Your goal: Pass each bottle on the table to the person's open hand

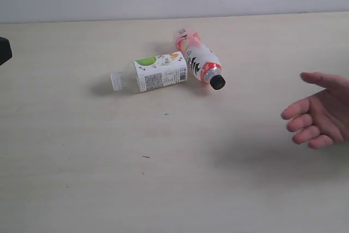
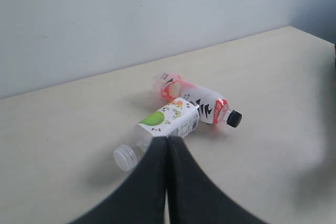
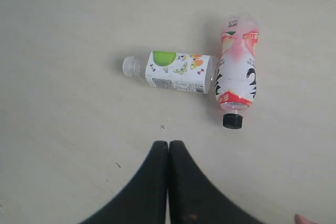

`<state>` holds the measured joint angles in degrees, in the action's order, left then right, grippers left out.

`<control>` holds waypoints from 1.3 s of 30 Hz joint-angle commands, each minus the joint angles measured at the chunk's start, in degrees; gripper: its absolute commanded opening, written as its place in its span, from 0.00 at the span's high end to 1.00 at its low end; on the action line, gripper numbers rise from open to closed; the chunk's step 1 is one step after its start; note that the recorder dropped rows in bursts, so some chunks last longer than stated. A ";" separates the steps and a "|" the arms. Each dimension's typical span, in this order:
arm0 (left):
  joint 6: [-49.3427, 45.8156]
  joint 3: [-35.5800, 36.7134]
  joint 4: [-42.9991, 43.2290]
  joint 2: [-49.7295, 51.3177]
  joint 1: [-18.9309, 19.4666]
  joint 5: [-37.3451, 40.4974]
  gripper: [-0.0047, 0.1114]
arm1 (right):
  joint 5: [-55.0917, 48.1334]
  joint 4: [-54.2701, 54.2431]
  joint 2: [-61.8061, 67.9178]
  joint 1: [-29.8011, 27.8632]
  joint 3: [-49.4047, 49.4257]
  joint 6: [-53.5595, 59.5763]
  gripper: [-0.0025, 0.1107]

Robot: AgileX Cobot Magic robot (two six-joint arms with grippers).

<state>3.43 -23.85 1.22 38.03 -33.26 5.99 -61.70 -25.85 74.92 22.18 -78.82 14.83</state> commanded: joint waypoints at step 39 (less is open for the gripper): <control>-0.12 0.19 0.21 -0.28 0.10 -0.33 0.95 | 30.00 -1.17 35.68 -0.15 -6.43 11.65 0.98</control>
<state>3.43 -23.85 1.22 38.03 -33.26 5.99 -29.74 -26.76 108.23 22.18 -82.07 25.55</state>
